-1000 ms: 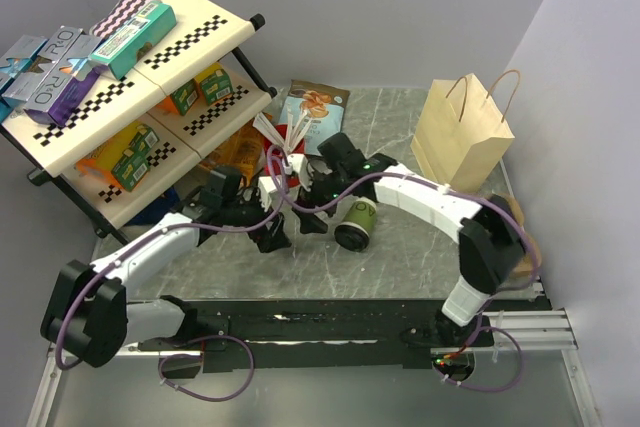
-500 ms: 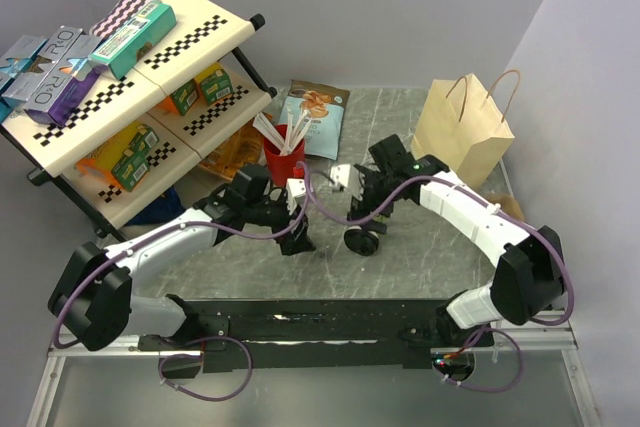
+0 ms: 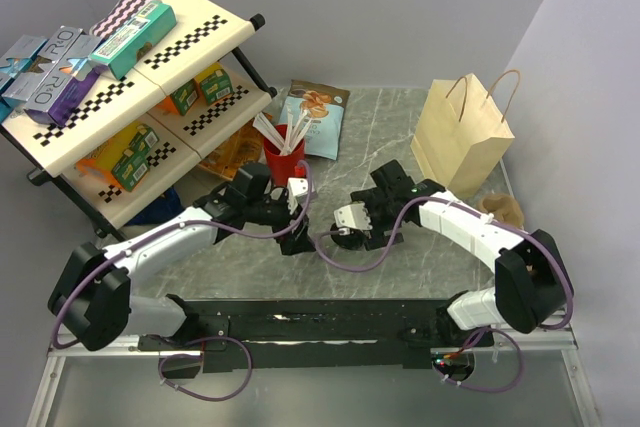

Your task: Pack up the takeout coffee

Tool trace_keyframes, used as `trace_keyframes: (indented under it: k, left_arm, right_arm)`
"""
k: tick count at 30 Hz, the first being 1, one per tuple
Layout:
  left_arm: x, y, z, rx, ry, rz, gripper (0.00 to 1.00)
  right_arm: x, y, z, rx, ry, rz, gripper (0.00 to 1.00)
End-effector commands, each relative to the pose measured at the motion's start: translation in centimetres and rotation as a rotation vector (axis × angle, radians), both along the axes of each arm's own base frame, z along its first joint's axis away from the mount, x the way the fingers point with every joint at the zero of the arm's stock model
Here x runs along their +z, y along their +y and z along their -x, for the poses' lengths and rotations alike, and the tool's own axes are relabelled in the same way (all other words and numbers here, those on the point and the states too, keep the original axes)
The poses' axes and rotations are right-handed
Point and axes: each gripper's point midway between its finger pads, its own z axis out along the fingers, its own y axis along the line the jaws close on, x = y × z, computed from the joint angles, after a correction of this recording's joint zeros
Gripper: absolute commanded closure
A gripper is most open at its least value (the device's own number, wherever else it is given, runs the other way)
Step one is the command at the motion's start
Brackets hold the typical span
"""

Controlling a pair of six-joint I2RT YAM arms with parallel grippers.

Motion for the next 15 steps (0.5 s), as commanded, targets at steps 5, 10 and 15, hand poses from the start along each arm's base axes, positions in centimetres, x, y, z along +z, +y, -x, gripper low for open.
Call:
trace_keyframes:
  k: [5, 10, 15]
  left_arm:
    - [1.9, 1.5, 1.4, 0.01, -0.042, 0.003, 0.04]
    - [2.2, 3.0, 1.5, 0.046, -0.017, 0.005, 0.04]
    - [2.9, 4.9, 0.1, 0.104, -0.026, -0.007, 0.04]
  right_arm:
    - [1.9, 5.1, -3.9, 0.176, -0.188, -0.059, 0.0]
    - [1.3, 6.6, -2.1, 0.303, -0.14, -0.087, 0.0]
    - [-0.3, 8.1, -1.5, 0.36, -0.087, -0.075, 0.0]
